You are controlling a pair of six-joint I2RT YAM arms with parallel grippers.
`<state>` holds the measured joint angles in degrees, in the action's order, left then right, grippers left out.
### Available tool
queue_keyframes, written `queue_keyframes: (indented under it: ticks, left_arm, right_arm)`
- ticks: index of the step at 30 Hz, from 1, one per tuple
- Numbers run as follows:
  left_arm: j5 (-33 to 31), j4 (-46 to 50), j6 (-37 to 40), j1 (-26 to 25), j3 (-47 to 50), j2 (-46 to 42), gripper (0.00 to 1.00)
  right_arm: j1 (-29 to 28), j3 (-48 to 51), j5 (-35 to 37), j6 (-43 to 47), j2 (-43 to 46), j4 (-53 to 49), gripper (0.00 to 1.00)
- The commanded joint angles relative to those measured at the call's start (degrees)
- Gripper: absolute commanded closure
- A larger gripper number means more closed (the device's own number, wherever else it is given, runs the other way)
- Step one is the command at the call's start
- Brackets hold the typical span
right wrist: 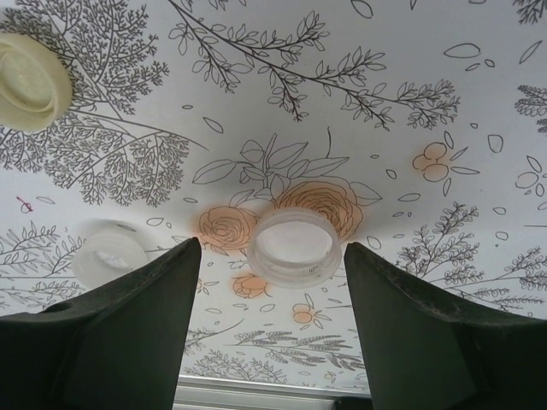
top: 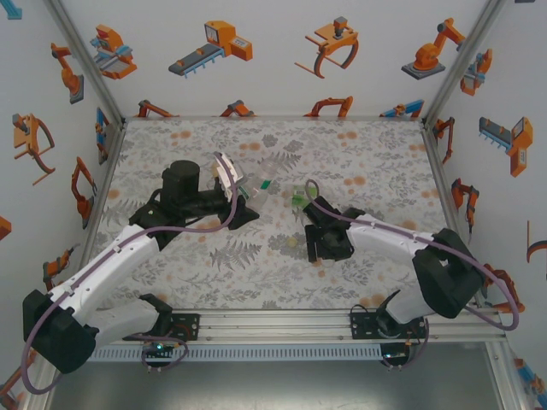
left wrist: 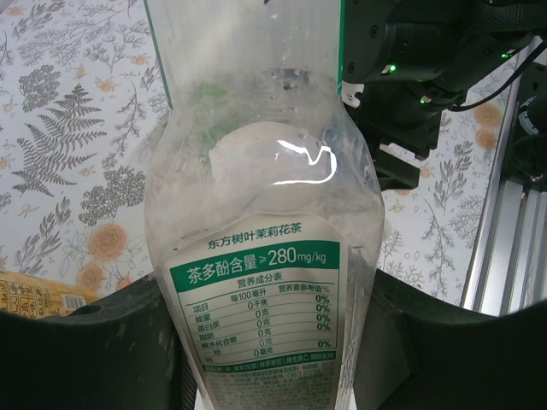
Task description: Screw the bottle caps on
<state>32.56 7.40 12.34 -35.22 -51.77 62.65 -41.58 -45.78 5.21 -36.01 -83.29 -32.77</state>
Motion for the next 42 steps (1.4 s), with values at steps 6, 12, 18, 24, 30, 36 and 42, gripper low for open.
queue_keyframes:
  ticks: [6,12,18,24,30,36,42]
  left_arm:
    - [0.62,0.01,-0.05,-0.27,-2.26,0.32,0.87]
    - [0.67,0.07,-0.05,-0.28,-2.28,0.44,0.87]
    - [0.67,0.07,-0.03,-0.22,-2.28,0.54,0.87]
    - [0.84,0.07,-0.08,-0.29,-2.37,0.8,0.87]
    - [0.84,0.0,-0.12,-0.27,-2.35,0.88,0.87]
    - [0.81,0.05,-0.12,-0.27,-2.36,0.95,0.87]
    - [0.84,0.1,-0.11,-0.28,-2.45,1.26,0.87]
  right_arm:
    - [-0.47,-1.59,-0.95,-0.22,3.07,-1.65,0.37]
    - [-0.44,-1.16,-1.13,-0.26,1.47,-0.86,0.37]
    - [-0.48,-0.72,-1.3,-0.25,0.47,0.01,0.37]
    - [-0.44,-0.27,-0.68,-0.27,-0.45,0.29,0.37]
    - [-0.48,0.18,-0.2,-0.23,-1.95,0.56,0.37]
    - [-0.41,1.12,-0.16,-0.78,-3.5,1.23,0.45]
    - [-0.48,2.0,-0.52,-1.65,-2.91,2.35,0.71]
